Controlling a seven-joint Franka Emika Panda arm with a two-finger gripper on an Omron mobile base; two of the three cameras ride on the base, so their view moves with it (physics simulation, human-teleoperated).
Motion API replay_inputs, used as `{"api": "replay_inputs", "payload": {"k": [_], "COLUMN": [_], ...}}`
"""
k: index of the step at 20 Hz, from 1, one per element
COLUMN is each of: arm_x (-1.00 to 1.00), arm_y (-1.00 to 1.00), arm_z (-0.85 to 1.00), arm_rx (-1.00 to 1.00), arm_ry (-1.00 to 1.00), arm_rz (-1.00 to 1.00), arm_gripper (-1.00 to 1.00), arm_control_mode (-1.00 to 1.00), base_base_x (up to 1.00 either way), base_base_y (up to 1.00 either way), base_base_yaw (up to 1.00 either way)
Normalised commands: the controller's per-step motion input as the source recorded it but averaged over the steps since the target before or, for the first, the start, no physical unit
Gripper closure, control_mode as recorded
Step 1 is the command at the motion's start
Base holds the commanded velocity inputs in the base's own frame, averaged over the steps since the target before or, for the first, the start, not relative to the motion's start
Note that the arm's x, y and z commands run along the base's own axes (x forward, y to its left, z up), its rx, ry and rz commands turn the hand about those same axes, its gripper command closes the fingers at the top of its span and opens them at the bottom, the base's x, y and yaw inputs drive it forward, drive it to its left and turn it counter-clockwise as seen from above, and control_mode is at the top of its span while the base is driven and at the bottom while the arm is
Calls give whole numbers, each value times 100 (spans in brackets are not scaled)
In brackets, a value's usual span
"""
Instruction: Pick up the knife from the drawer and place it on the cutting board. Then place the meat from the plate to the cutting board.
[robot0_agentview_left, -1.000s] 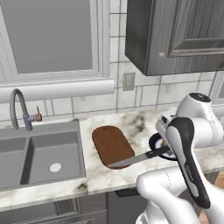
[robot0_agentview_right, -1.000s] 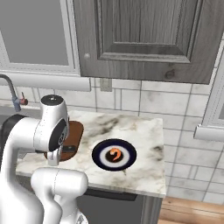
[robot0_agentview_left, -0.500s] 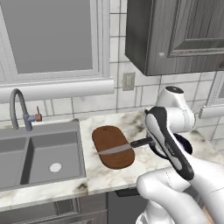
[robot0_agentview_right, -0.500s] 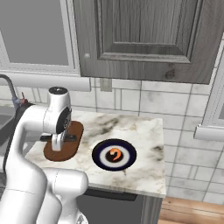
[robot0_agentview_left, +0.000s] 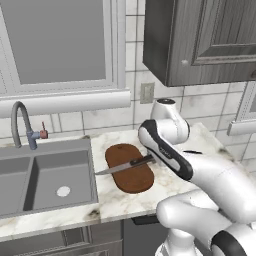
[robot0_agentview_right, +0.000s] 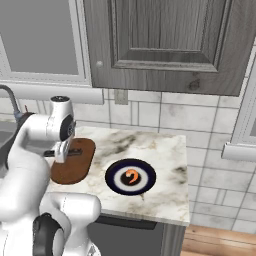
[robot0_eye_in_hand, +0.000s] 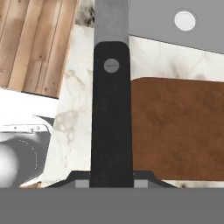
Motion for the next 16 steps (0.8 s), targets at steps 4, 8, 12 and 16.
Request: {"api": "replay_inputs", "payload": {"k": [4,8,12,16], "arm_x": [56,51,46,46], "arm_y": [-4,-1,0,0], "arm_z": [-14,-15,-21,-26], "arm_rx": [0,0,0,0], "arm_ry": [2,3,3,3], "arm_rz": [0,0,0,0], "arm_gripper": [100,100,100,100], "arm_control_mode": [-100,-100,-100,-100], "base_base_x": [0,0,0,0], "base_base_y": [0,0,0,0], "base_base_yaw": [0,0,0,0]}}
